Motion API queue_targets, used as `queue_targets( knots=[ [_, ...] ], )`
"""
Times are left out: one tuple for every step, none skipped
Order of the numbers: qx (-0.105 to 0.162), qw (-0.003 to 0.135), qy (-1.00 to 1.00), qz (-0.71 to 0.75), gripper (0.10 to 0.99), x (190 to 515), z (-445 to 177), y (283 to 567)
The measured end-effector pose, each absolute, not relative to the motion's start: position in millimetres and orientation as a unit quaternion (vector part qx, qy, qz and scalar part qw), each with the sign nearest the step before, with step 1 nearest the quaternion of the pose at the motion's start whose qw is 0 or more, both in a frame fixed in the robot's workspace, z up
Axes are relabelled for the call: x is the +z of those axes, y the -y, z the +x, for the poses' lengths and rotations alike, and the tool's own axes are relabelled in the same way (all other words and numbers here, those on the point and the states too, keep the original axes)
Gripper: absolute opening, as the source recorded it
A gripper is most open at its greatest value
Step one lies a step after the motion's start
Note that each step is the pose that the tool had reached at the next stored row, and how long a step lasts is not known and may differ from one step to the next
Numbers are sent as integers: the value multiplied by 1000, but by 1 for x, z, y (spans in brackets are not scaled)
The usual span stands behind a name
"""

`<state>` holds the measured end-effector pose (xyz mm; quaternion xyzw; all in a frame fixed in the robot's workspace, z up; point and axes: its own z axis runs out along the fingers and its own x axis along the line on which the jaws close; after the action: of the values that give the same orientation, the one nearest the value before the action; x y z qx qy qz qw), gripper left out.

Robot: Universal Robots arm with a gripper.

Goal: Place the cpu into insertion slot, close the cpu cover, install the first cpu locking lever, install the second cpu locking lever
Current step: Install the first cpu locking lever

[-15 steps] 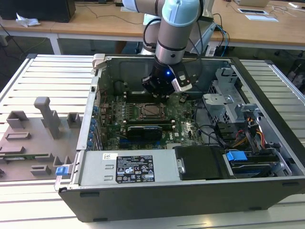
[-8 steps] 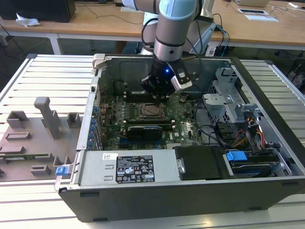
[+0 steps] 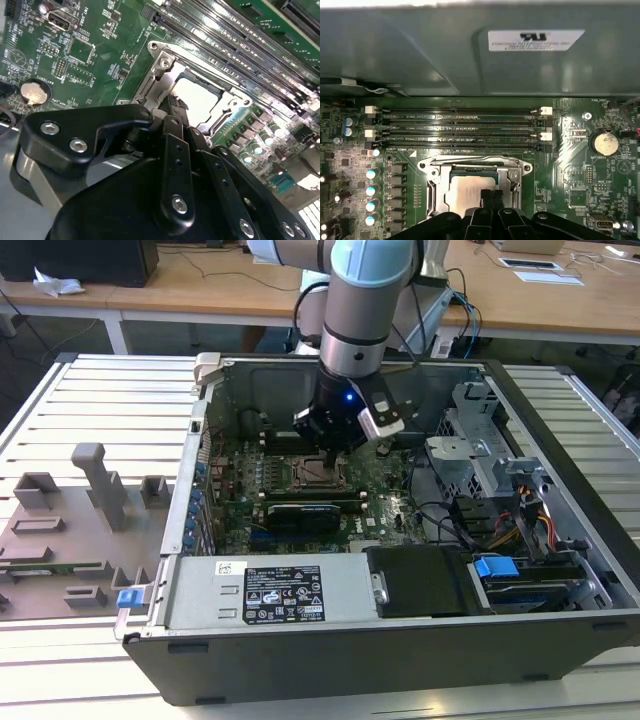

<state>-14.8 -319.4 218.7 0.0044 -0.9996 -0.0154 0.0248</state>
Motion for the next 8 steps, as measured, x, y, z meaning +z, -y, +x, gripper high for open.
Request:
queue_targets(
  knots=[
    [-15,25,1000,4,106,221,-15,319],
    [-15,25,1000,4,106,225,-15,319],
    [-15,25,1000,4,106,227,-15,319],
    [-15,25,1000,4,106,231,-15,319],
    [-15,25,1000,4,106,234,-15,319],
    [-15,25,1000,4,106,236,-15,319],
    [-15,25,1000,4,106,238,-15,319],
    [-15,25,1000,4,106,241,-15,319]
  ],
)
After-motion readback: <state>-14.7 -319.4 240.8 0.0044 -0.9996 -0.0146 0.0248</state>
